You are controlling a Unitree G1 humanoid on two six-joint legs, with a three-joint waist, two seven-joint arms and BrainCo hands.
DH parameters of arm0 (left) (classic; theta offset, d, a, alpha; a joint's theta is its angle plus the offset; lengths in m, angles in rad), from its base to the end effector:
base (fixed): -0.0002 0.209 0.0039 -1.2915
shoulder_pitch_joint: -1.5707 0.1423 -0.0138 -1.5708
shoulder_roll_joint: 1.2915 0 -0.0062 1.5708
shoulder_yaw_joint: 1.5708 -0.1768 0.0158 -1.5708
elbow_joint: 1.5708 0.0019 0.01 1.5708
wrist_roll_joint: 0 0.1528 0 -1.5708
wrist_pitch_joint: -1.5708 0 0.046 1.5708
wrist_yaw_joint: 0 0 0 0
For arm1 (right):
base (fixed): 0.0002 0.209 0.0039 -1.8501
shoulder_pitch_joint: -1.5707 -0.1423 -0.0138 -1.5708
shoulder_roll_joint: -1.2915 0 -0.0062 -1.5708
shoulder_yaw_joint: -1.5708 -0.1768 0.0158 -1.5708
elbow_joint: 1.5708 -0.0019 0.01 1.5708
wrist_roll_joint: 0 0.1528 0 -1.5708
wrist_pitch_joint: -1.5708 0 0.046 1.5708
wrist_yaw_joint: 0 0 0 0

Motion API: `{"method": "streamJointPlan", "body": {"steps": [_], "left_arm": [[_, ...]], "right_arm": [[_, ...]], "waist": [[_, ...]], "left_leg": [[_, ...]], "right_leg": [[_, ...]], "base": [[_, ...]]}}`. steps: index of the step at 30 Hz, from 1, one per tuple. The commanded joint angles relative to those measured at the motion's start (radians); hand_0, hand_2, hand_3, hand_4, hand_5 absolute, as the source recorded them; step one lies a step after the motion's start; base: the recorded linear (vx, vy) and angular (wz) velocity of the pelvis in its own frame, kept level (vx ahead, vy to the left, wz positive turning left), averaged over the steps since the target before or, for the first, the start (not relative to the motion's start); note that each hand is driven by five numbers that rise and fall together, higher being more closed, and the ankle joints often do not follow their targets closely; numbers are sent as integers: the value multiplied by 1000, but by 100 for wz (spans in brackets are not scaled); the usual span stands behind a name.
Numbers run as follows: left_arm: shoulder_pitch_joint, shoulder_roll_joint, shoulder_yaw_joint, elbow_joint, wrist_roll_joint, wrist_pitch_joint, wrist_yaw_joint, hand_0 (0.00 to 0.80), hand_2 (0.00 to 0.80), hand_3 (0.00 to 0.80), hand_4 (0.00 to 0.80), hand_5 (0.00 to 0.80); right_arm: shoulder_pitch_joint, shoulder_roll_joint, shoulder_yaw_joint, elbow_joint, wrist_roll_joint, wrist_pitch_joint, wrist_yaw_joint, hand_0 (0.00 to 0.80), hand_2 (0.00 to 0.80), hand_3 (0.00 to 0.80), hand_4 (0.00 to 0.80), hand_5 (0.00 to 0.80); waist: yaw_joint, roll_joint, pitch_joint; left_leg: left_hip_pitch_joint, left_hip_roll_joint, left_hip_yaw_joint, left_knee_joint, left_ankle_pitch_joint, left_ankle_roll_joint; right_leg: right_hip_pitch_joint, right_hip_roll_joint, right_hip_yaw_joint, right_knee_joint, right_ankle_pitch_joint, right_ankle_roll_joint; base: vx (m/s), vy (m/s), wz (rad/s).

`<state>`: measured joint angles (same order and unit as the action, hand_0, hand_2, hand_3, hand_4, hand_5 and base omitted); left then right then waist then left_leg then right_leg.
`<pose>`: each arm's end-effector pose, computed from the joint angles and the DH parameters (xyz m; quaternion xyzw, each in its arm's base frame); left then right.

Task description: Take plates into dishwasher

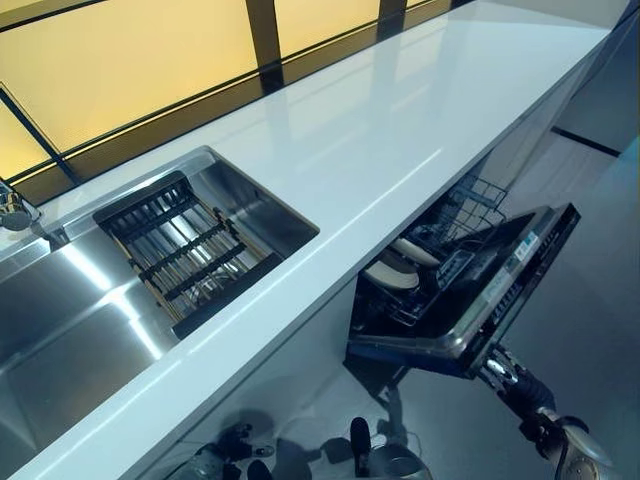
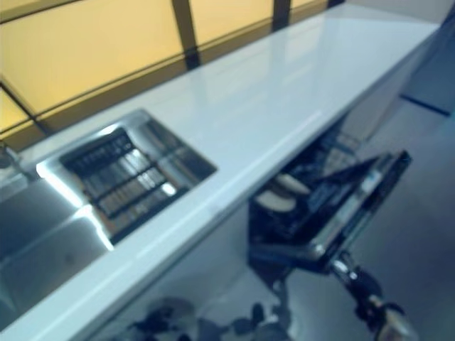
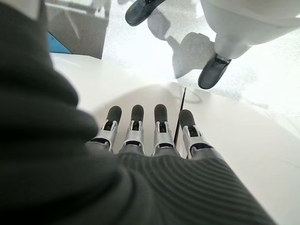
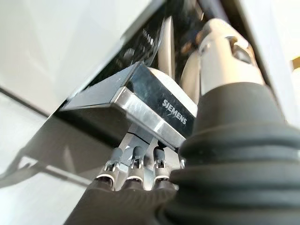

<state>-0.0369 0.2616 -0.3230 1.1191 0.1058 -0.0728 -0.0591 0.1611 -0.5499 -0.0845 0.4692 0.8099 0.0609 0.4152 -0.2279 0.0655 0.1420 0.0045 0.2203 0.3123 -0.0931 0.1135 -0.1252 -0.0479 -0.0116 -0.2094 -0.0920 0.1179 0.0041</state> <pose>0.1096 0.2101 -0.1137 0.2230 0.4941 -0.1284 0.8305 0.1444 -0.3114 -0.0154 0.1808 0.2218 -0.0079 0.9581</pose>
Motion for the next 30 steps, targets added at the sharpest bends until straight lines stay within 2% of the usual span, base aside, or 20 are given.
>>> {"method": "streamJointPlan", "body": {"steps": [1,8,14,18,21,23,26,30], "left_arm": [[-78,92,-9,-40,50,2,-6,0,0,0,0,0],[-65,105,-15,-82,65,24,-11,0,0,0,0,0],[-62,105,-19,-100,73,34,-8,0,0,0,0,0],[-61,109,-21,-104,70,31,-9,0,0,0,0,0],[-69,115,-22,-112,70,39,-18,0,0,0,0,0],[-78,121,-27,-114,72,46,-22,0,0,0,0,0],[-84,128,-22,-115,80,47,-29,0,0,0,0,0],[-88,126,-20,-104,83,45,-19,0,0,0,0,0]], "right_arm": [[-228,108,131,-71,-75,42,161,0,0,0,0,0],[-210,81,179,-77,-115,72,277,0,0,0,0,0],[-200,83,192,-87,-119,50,314,0,0,0,0,0],[-203,75,204,-108,-145,50,396,0,0,0,0,0],[-204,61,237,-120,-241,103,503,0,0,0,0,0],[-201,35,279,-90,-345,136,523,0,0,0,0,0],[-201,9,297,9,-493,223,409,0,0,0,0,0],[-209,0,283,247,-645,177,162,0,0,0,0,0]], "waist": [[68,-44,46],[85,-55,52],[89,-61,59],[90,-62,61],[95,-65,67],[103,-71,65],[113,-79,72],[119,-86,76]], "left_leg": [[52,-79,26,27,-64,9],[51,-77,16,27,-63,9],[48,-76,9,29,-62,10],[48,-76,7,29,-62,10],[47,-77,2,33,-62,8],[37,-76,0,36,-59,6],[40,-74,-5,37,-58,5],[50,-72,-14,27,-52,7]], "right_leg": [[48,-46,17,14,-110,57],[55,-48,0,12,-109,59],[55,-46,-3,10,-106,60],[56,-46,0,8,-106,61],[60,-47,-1,8,-108,63],[56,-48,-7,8,-105,63],[65,-47,-15,8,-106,65],[74,-44,-13,5,-103,66]], "base": [[1,13,7],[-1,-11,9],[-11,-13,16],[2,5,14],[-11,-1,7],[0,0,0],[-8,-34,1],[6,-35,6]]}}
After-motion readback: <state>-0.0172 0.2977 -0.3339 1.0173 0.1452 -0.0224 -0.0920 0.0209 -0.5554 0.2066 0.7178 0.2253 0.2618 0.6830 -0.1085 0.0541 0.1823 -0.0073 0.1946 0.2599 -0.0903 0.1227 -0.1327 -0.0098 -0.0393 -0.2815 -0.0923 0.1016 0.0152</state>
